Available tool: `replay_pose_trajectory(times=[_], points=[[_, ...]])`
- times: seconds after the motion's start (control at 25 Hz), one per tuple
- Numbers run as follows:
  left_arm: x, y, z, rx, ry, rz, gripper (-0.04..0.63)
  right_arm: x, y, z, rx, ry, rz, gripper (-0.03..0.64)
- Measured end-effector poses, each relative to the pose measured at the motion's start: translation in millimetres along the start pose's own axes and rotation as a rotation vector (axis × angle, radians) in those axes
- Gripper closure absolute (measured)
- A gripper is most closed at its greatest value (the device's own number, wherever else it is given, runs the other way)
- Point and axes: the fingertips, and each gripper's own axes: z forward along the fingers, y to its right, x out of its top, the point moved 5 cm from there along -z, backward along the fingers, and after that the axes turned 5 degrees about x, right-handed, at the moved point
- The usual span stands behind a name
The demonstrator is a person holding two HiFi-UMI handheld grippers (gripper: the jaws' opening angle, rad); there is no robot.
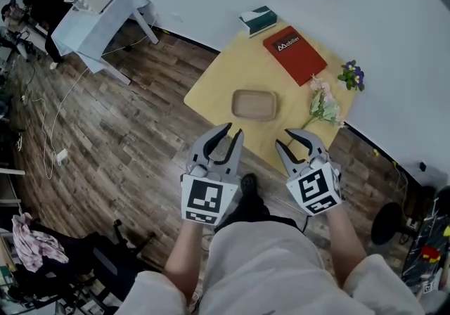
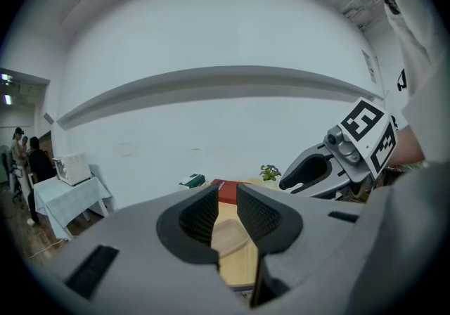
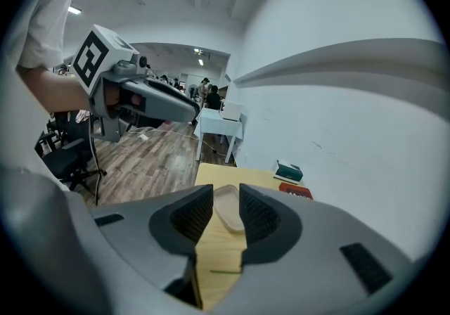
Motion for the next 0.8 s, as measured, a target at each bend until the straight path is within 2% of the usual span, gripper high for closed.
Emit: replay_pose_trajectory(times=[0.24,0.8], points=[[-6,-9,9,-0.016,-0.011,-0.005,0.528,-13,3,27,-0.004,-0.094,-0.056,0.506],[-27,-16,24,-0.038,-0.068,-0.024,0.528,-51,2,77,-0.021,-0.211,-0.169,0.499]])
